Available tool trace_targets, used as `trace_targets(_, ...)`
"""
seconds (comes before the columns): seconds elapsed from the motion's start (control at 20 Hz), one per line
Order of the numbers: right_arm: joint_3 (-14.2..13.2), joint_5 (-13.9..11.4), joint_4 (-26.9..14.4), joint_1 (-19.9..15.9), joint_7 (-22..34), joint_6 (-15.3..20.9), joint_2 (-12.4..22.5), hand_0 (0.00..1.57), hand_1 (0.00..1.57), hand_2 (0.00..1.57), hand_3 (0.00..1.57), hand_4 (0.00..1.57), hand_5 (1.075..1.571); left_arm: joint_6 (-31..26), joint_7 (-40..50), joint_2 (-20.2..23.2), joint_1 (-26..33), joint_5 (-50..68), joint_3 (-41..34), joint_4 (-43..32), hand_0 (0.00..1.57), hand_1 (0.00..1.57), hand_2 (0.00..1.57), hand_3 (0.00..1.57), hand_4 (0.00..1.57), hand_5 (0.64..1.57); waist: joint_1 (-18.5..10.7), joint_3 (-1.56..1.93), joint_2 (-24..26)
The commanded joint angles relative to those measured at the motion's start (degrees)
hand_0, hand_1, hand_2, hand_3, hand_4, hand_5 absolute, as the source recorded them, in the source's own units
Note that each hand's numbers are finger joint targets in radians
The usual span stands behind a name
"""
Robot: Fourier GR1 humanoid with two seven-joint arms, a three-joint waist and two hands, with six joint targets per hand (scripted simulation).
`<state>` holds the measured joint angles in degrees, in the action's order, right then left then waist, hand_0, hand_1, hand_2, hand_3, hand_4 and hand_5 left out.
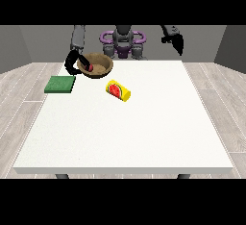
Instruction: Pick the cup and pour the ball into the bowl, then pick the bowl and place it on the pad
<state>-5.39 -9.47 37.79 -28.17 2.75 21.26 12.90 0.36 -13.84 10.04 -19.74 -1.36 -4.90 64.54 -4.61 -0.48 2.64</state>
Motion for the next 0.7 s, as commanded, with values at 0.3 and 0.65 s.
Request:
trace_targets(0.3, -2.2, 2.8, 6.9, -0.2, 11.5, -8.8, 7.0, 1.57, 1.57, 1.57, 0.75, 0.79, 1.570, 3.7, -3.1, -2.8, 6.9, -1.9, 0.4, 0.2, 0.00, 0.00, 0.00, 0.00, 1.00, 1.414, 4.1, 0.48, 2.4)
trace_targets(0.65, -7.1, 4.6, 6.0, -2.2, 6.7, -13.5, 14.9, 1.57, 1.57, 1.57, 0.22, 0.88, 1.570, -3.0, -4.2, 3.0, 1.0, 3.3, -4.8, 0.5, 0.00, 0.00, 0.00, 0.00, 1.15, 1.463, 2.3, 0.48, -5.5)
